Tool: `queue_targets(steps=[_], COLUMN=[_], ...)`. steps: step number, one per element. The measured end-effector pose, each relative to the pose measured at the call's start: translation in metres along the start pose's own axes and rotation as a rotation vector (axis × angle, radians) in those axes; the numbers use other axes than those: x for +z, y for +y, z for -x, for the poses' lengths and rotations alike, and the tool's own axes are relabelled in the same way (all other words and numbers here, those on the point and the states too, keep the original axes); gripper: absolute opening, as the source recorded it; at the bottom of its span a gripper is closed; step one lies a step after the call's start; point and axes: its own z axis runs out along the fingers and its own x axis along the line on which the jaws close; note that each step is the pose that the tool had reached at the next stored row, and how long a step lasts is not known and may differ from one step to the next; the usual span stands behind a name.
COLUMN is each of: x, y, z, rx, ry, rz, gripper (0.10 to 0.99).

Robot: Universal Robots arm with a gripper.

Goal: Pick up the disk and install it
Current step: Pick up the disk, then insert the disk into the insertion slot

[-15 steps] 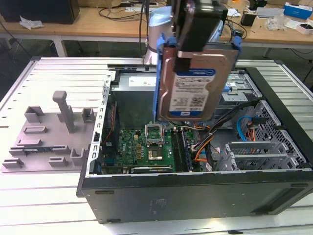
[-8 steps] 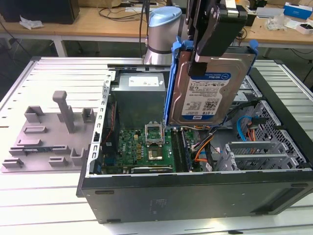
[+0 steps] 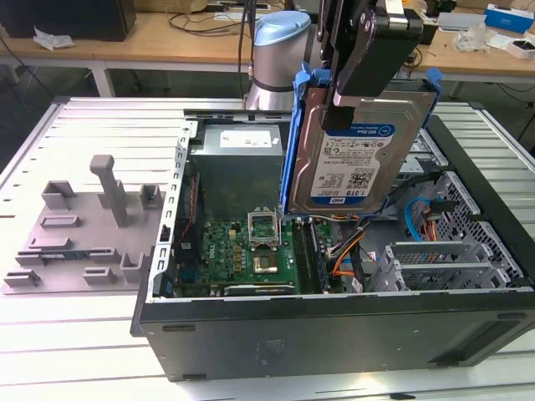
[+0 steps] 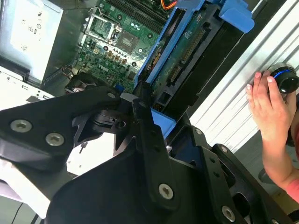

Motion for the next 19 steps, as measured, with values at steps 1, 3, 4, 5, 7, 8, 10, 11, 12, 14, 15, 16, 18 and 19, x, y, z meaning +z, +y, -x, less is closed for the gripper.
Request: queue_targets(steps=[1, 3, 4, 5, 7, 8, 10, 11, 12, 14, 15, 16, 18, 19], x=[0.0000, 0.0000, 0.0000, 0.0000, 0.0000, 0.0000, 0.0000, 0.0000, 0.0000, 0.0000, 0.0000, 0.0000, 0.0001, 0.0001], y=[0.0000, 0.0000, 0.0000, 0.0000, 0.0000, 0.0000, 0.0000, 0.0000, 0.0000, 0.0000, 0.0000, 0.0000, -0.0001, -0.0004], z=[0.0000, 0.0000, 0.0000, -0.0001, -0.0001, -0.0001, -0.0004, -0.0004, -0.0004, -0.0004, -0.0004, -0.0004, -0.0004, -0.0004], rx=[0.000, 0.000, 0.000, 0.000, 0.000, 0.000, 0.000, 0.000, 0.000, 0.000, 0.000, 0.000, 0.000, 0.000], ry=[0.0000, 0.0000, 0.0000, 0.0000, -0.0001, 0.0000, 0.0000, 0.0000, 0.0001, 0.0001, 0.0001, 0.0001, 0.0001, 0.0000], rz=[0.000, 0.000, 0.000, 0.000, 0.000, 0.000, 0.000, 0.000, 0.000, 0.000, 0.000, 0.000, 0.000, 0.000], gripper=[0.365, 0.365, 0.365, 0.365, 0.365, 0.365, 0.365, 0.365, 0.365, 0.365, 0.365, 0.365, 0.365, 0.365])
